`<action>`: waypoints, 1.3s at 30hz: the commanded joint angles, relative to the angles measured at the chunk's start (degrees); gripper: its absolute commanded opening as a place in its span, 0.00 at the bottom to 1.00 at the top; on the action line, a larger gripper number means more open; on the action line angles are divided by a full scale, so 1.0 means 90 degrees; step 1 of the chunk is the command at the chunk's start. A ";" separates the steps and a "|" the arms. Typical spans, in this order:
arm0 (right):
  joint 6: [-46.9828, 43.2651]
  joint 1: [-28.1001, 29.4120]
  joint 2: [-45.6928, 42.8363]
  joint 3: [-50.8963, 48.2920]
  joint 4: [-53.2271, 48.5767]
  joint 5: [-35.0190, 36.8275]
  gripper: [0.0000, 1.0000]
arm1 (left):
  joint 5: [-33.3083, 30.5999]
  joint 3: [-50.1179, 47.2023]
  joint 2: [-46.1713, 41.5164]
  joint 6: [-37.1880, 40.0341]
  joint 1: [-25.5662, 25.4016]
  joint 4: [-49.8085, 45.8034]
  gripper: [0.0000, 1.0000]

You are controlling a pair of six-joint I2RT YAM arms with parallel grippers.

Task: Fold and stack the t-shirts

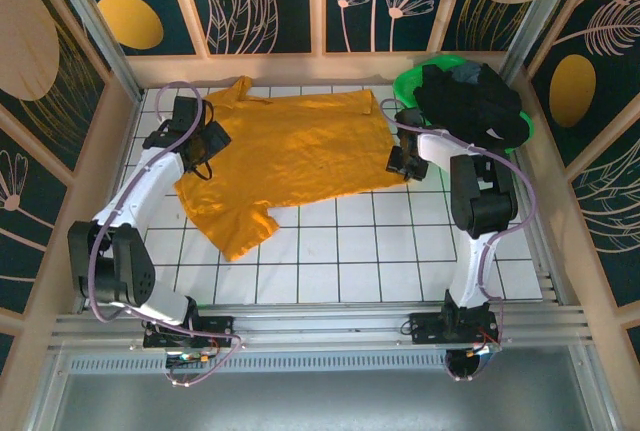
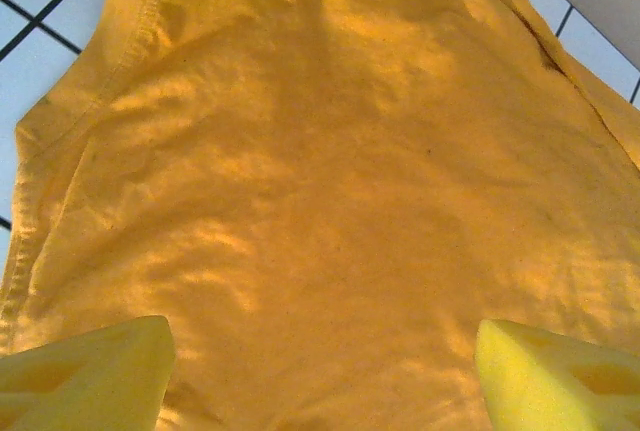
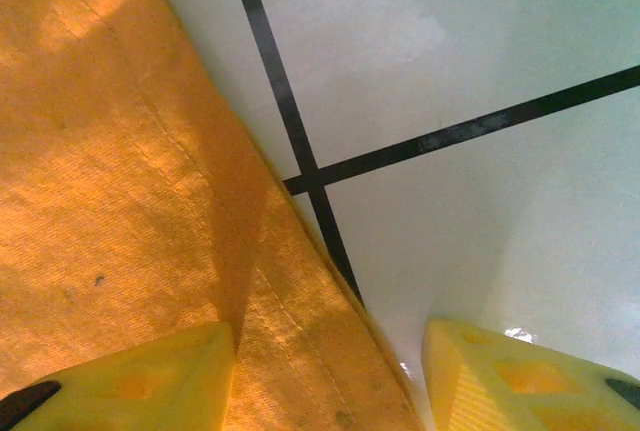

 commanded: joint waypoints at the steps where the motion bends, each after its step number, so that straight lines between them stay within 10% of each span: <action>1: 0.0105 0.0056 0.0145 -0.0142 -0.0213 -0.0027 0.42 | -0.0219 -0.0231 -0.0276 -0.0139 -0.0012 -0.0239 0.78; 8: 0.0472 0.0017 -0.0176 -0.0249 -0.0381 0.0203 0.00 | -0.0494 -0.0587 -0.0447 -0.0149 -0.0009 -0.0489 0.78; 30: 0.0269 -0.0267 -0.0704 -0.0161 -0.0542 0.0184 0.00 | 0.0236 -0.2294 0.0486 -0.0191 0.0328 -0.0051 0.76; 39: 0.0263 -0.0260 -0.0859 -0.0357 -0.0474 0.0065 0.00 | -0.0026 -0.2402 0.0868 -0.0218 0.0376 0.0554 0.51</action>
